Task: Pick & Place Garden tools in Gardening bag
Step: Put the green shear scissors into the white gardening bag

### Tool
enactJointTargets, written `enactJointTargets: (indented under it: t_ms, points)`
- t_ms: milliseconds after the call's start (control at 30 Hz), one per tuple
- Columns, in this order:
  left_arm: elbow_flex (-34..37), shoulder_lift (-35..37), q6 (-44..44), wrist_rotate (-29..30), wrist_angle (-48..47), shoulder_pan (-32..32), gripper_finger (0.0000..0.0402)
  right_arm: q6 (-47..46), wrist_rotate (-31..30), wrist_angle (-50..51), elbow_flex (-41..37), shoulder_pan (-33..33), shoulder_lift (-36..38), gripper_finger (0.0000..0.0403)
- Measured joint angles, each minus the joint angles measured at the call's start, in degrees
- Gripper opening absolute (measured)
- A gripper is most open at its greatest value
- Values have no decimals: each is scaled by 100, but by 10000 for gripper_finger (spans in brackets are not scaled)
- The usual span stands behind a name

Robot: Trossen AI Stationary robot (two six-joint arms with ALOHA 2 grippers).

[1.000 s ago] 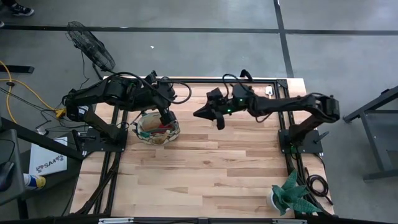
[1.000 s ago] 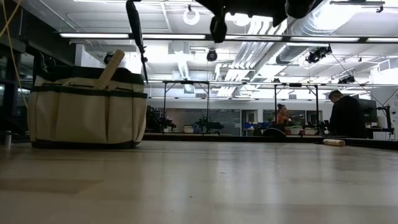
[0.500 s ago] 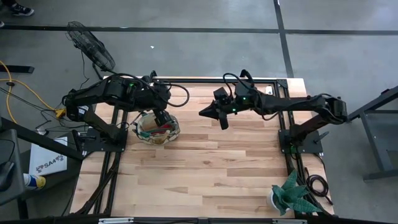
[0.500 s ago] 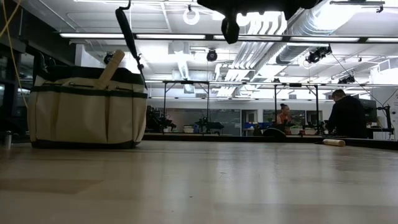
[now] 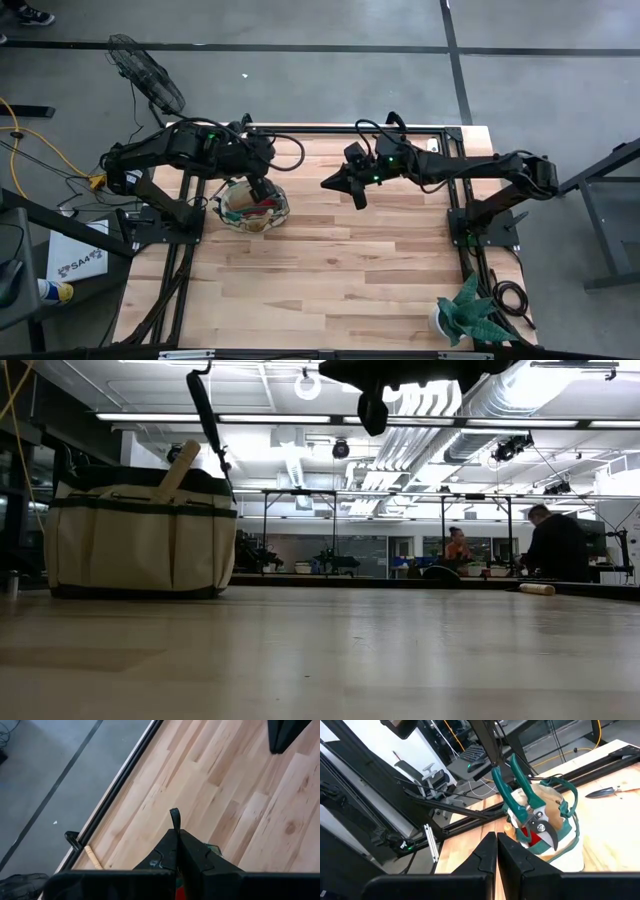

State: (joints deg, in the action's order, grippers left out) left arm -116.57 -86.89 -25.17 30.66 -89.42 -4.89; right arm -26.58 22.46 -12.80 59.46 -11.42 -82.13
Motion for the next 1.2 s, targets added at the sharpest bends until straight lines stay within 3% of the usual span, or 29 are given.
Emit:
enactJointTargets:
  t_ms: [433,800,933,1200]
  points:
    - [0,-37,215,13,726,0,0,2,14,153,0,0,0,4]
    - [0,-37,934,-193,1944,0,0,506,13,166,0,4,-3,8]
    - [-4,-105,1130,-307,2351,0,0,896,9,-32,0,5,-3,43]
    - [4,-339,1244,-414,2619,0,0,1431,-453,-607,0,7,-4,175]
